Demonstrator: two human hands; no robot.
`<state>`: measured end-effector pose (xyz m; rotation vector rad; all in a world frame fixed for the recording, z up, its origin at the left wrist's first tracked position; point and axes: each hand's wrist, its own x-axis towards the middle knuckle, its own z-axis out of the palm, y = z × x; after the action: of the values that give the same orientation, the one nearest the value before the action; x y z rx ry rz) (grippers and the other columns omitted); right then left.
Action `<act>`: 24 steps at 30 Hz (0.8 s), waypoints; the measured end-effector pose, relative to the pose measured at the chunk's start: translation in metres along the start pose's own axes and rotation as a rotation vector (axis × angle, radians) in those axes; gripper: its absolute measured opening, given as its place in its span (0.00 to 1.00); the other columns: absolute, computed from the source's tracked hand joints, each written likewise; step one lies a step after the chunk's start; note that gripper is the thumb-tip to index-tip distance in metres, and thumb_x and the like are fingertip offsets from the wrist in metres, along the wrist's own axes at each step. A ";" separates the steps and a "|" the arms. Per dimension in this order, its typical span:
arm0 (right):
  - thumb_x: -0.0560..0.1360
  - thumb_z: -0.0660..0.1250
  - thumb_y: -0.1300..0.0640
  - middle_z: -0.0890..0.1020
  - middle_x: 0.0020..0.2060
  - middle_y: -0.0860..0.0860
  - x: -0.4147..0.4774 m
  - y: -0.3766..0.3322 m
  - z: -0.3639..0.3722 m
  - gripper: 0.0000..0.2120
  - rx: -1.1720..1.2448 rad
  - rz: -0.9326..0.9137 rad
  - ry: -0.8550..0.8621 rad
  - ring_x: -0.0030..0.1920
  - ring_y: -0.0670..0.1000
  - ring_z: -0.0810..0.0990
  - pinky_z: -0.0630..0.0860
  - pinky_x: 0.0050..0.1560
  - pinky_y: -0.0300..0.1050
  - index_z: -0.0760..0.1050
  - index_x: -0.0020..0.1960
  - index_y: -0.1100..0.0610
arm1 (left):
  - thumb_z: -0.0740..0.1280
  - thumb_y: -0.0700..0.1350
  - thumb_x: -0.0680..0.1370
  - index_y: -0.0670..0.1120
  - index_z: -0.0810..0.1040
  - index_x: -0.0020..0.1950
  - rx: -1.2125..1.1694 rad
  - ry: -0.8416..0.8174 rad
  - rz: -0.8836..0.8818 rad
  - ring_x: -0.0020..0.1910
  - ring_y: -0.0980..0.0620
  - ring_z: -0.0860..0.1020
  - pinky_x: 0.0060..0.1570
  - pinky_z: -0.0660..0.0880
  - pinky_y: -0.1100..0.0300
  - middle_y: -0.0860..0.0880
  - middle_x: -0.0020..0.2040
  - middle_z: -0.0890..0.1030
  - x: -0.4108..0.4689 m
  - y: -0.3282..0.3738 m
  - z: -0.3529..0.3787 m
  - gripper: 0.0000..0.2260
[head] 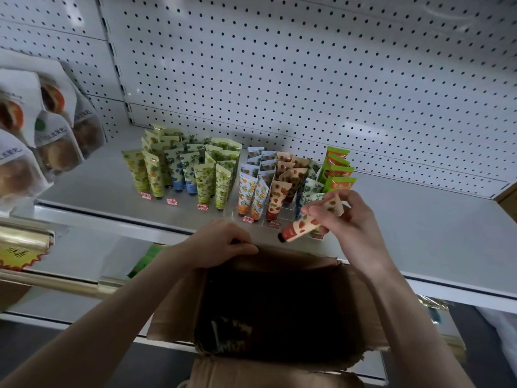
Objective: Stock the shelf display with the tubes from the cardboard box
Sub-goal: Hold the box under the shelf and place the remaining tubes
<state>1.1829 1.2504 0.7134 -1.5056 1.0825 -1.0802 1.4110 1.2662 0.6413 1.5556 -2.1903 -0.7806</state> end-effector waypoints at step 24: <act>0.74 0.67 0.62 0.85 0.40 0.52 0.072 0.001 0.014 0.06 -0.917 -0.387 0.162 0.41 0.54 0.82 0.78 0.46 0.50 0.83 0.48 0.57 | 0.65 0.51 0.77 0.50 0.83 0.48 -0.014 -0.002 0.039 0.40 0.58 0.77 0.42 0.70 0.65 0.54 0.42 0.82 0.004 -0.013 -0.015 0.08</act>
<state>1.2117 1.1827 0.7190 -2.4563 1.5563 -1.0134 1.4280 1.2554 0.6452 1.5022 -2.2049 -0.7836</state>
